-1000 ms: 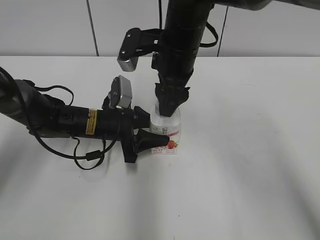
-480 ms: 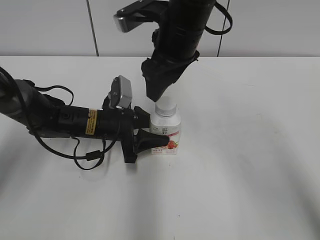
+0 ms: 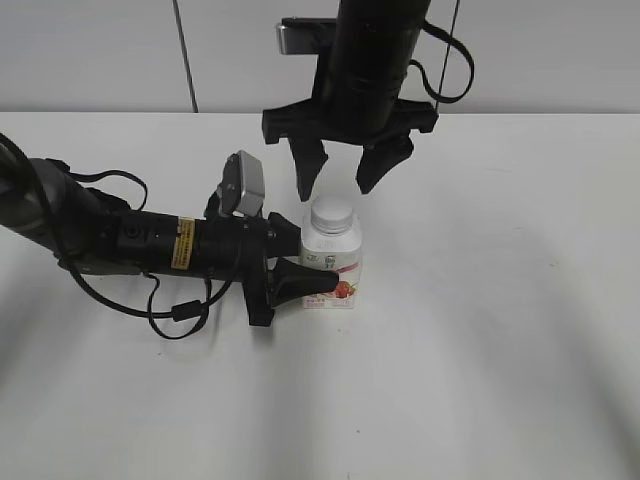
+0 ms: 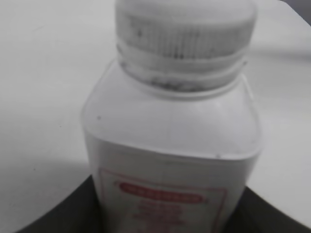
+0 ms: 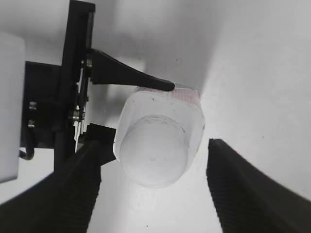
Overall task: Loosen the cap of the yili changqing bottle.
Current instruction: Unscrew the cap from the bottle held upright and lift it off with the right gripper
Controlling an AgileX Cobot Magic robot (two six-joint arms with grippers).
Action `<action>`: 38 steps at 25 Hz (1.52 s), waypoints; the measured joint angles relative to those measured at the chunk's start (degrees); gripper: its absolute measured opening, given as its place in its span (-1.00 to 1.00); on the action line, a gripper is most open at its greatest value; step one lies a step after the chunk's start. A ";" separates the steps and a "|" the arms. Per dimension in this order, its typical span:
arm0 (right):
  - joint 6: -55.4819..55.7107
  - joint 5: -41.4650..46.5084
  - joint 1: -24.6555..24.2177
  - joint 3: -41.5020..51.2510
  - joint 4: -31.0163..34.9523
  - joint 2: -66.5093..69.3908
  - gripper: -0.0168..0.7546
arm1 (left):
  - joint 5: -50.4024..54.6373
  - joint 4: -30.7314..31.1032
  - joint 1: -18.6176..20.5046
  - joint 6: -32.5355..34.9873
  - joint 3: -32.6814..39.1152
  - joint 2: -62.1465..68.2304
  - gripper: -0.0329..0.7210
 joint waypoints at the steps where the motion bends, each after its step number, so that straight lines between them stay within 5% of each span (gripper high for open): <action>1: 0.12 0.00 0.00 0.00 0.13 0.56 0.43 | 0.00 0.02 0.00 0.00 -0.05 0.00 0.05; 10: 0.88 0.00 0.00 0.00 0.18 2.41 0.40 | 0.00 0.07 0.00 -0.06 -0.02 0.00 0.05; 17: 1.05 0.00 0.00 0.00 0.30 2.41 0.04 | 0.00 0.07 0.00 -0.06 -0.02 0.00 0.05; 25: -0.74 -0.04 0.00 0.00 0.37 2.41 0.03 | 0.03 0.07 0.00 -0.06 -0.02 0.00 0.05; 29: -13.01 -0.06 0.00 0.00 0.64 2.41 0.03 | 0.03 0.07 0.00 -0.06 -0.02 0.00 0.05; 38: -61.34 -0.05 0.00 0.00 2.83 2.41 0.03 | 0.03 0.23 0.00 0.04 -0.02 0.00 0.05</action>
